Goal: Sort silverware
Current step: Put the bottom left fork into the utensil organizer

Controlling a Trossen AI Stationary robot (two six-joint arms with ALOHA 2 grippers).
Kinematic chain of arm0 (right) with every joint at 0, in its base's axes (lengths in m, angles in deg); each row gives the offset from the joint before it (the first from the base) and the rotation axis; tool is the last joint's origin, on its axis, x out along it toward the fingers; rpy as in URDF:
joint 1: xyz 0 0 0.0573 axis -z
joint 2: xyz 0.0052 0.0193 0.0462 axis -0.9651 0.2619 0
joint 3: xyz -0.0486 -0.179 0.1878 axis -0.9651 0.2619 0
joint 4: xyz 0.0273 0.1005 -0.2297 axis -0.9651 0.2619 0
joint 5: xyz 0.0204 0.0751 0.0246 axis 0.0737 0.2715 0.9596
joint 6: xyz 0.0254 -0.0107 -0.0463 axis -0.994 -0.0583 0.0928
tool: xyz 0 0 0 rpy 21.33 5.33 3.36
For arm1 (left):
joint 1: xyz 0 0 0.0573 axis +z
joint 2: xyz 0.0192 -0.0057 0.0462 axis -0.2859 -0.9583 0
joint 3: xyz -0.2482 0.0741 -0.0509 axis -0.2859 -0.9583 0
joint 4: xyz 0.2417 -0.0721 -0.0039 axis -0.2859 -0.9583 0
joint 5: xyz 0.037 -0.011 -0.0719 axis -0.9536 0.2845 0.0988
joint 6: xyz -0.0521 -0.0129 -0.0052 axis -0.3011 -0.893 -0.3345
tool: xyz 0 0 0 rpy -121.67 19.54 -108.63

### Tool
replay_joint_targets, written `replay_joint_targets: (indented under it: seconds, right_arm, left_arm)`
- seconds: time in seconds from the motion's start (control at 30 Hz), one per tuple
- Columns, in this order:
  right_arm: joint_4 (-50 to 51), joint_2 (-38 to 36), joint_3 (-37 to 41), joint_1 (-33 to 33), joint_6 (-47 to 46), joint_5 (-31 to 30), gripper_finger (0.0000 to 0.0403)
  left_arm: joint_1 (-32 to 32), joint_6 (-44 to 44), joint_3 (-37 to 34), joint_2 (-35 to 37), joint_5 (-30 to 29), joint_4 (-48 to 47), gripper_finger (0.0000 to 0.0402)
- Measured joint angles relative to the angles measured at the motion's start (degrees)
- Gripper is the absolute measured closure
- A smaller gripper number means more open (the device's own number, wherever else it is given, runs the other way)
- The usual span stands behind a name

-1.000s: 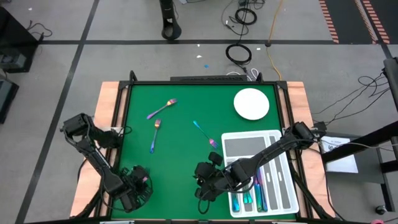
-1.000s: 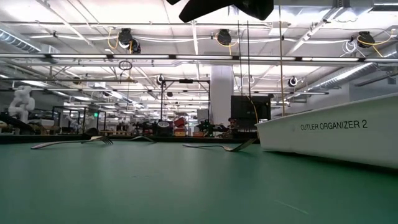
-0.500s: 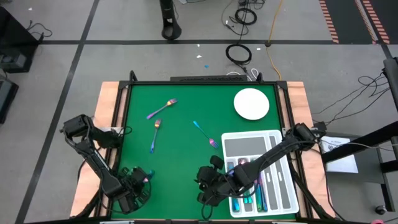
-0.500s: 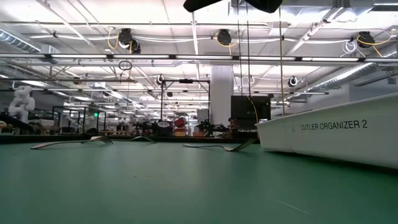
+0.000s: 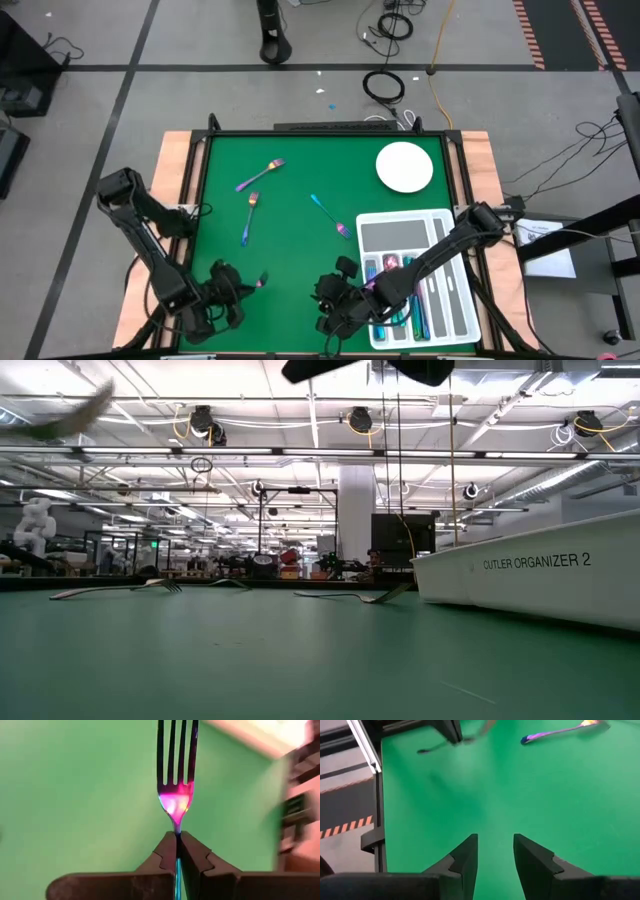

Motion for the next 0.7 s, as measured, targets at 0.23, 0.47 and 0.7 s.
replay_joint_targets:
  seconds: [0.23,0.47,0.7]
  right_arm:
    - [-5.52,2.93,0.00,0.11,1.50,0.26,0.0287]
    - [-20.17,3.59,-0.02,0.12,12.21,-3.30,0.0287]
    - [-28.42,3.69,-0.04,0.21,17.69,-14.11,0.0287]
  left_arm:
    - [0.04,18.59,0.07,5.58,-11.46,12.32,0.0396]
    - [0.61,35.26,0.09,6.12,-23.17,27.24,0.0396]
    - [3.74,39.22,0.07,3.49,-30.23,36.49,0.0392]
